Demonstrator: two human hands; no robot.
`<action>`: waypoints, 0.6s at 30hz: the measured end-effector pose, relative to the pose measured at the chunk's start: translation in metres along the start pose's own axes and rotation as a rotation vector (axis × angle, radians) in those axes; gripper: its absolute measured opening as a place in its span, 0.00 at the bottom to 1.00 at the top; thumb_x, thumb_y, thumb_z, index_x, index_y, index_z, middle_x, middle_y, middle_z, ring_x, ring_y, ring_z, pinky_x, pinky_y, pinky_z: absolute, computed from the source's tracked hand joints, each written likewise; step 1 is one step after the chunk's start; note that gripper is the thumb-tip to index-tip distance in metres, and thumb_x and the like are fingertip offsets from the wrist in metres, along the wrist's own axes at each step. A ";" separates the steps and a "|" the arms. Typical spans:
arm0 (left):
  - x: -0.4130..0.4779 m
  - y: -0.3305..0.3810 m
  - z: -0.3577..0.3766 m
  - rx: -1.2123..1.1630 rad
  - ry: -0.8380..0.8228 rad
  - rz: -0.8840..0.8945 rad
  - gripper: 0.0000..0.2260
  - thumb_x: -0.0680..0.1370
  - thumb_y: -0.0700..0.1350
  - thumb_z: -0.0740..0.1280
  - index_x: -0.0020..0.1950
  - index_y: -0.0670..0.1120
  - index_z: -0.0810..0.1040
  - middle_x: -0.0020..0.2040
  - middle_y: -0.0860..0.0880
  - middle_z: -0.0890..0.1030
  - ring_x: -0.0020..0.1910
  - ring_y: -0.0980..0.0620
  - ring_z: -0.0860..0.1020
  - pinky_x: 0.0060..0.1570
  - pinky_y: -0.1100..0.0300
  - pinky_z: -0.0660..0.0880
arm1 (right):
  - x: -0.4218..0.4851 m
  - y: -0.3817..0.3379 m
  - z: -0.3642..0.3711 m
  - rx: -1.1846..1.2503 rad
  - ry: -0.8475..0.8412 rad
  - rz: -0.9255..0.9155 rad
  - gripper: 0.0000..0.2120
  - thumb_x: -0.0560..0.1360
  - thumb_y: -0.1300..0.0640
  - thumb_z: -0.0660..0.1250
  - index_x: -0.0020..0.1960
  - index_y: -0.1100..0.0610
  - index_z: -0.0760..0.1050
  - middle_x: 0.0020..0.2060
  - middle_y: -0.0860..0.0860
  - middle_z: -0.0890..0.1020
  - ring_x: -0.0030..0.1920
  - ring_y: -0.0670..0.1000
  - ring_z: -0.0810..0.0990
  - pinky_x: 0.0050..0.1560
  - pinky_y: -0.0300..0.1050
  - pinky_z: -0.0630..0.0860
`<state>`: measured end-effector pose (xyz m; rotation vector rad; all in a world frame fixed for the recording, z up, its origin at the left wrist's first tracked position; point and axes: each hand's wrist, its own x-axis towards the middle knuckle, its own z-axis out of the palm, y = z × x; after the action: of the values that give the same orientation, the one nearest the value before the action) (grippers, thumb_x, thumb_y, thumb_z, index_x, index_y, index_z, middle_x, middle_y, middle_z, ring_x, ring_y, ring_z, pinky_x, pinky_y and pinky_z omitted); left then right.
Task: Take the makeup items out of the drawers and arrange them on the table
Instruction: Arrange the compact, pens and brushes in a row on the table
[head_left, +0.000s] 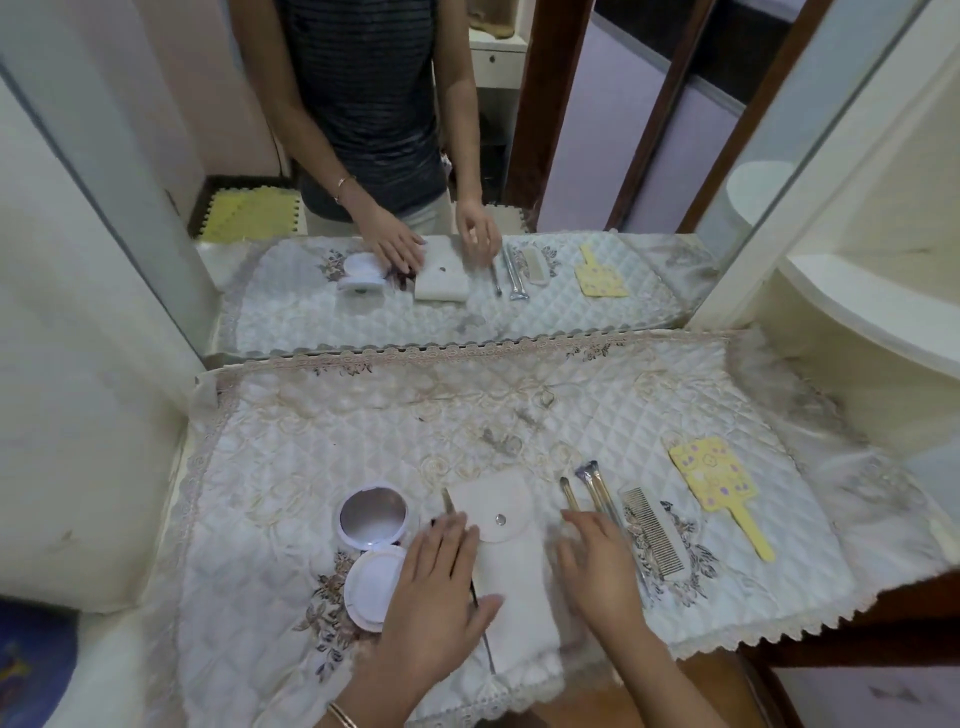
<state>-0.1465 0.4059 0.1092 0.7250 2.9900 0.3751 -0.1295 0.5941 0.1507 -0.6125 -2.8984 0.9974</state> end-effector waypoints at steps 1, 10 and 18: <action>0.001 0.008 0.000 -0.001 -0.001 0.008 0.28 0.76 0.64 0.48 0.65 0.46 0.67 0.66 0.46 0.76 0.70 0.48 0.59 0.70 0.56 0.44 | 0.004 0.006 -0.006 -0.032 0.008 0.051 0.16 0.74 0.57 0.62 0.59 0.60 0.75 0.57 0.58 0.77 0.58 0.58 0.75 0.58 0.46 0.71; 0.014 0.063 0.025 0.049 -0.061 -0.108 0.41 0.62 0.71 0.57 0.69 0.48 0.65 0.77 0.49 0.41 0.76 0.48 0.40 0.69 0.52 0.45 | 0.024 0.028 -0.023 -0.125 -0.208 -0.016 0.04 0.74 0.58 0.62 0.47 0.56 0.74 0.38 0.51 0.79 0.41 0.53 0.77 0.40 0.45 0.71; 0.004 0.060 0.018 0.162 -0.145 -0.133 0.46 0.64 0.73 0.55 0.74 0.51 0.49 0.77 0.50 0.40 0.76 0.49 0.41 0.68 0.54 0.45 | 0.028 0.028 -0.013 -0.028 -0.409 -0.159 0.05 0.74 0.58 0.61 0.40 0.53 0.66 0.36 0.50 0.73 0.41 0.53 0.74 0.39 0.43 0.66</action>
<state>-0.1217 0.4633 0.1065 0.5345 2.9328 0.0713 -0.1432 0.6318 0.1413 -0.1882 -3.2443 1.1832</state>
